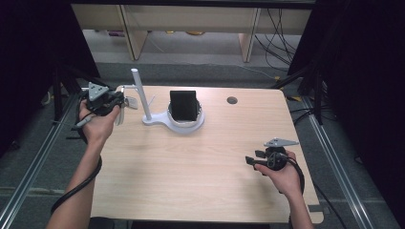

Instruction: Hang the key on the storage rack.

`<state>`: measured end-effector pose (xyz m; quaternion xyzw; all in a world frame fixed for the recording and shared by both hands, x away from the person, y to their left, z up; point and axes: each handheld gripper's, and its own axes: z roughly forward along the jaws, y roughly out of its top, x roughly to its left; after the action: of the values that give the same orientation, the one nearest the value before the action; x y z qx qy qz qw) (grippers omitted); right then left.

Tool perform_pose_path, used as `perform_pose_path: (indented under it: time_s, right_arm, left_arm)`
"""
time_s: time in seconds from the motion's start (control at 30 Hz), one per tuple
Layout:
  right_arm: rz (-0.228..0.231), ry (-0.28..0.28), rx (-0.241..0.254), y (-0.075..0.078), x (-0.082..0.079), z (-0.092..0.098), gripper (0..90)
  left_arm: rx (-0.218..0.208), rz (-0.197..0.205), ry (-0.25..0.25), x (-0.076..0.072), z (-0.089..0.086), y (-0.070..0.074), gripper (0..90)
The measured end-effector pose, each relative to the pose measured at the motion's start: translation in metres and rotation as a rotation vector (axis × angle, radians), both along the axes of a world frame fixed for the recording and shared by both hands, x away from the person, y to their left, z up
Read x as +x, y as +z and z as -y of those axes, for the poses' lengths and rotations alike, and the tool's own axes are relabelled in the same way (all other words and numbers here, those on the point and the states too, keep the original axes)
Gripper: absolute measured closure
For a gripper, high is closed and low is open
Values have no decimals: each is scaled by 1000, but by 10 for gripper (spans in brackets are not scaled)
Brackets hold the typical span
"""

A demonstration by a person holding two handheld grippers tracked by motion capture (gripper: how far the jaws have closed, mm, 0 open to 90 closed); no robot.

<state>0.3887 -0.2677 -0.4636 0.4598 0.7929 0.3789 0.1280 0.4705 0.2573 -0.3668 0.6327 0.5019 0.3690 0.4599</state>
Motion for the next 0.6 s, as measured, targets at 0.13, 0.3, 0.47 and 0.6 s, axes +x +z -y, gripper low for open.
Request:
perform_pose_path:
  time_s: [0.13,0.3,0.47,0.6]
  right_arm:
    - [2,3,26,-2,1,-1,470]
    - [16,32,43,-4,3,0,470]
    - [32,-12,31,-6,2,-2,470]
    - [37,-4,31,-6,2,-2,470]
  left_arm:
    - [9,11,7,2,3,2,855]
    - [39,19,12,4,8,2,855]
    - [60,26,17,7,13,1,854]
    - [85,32,19,8,19,0,854]
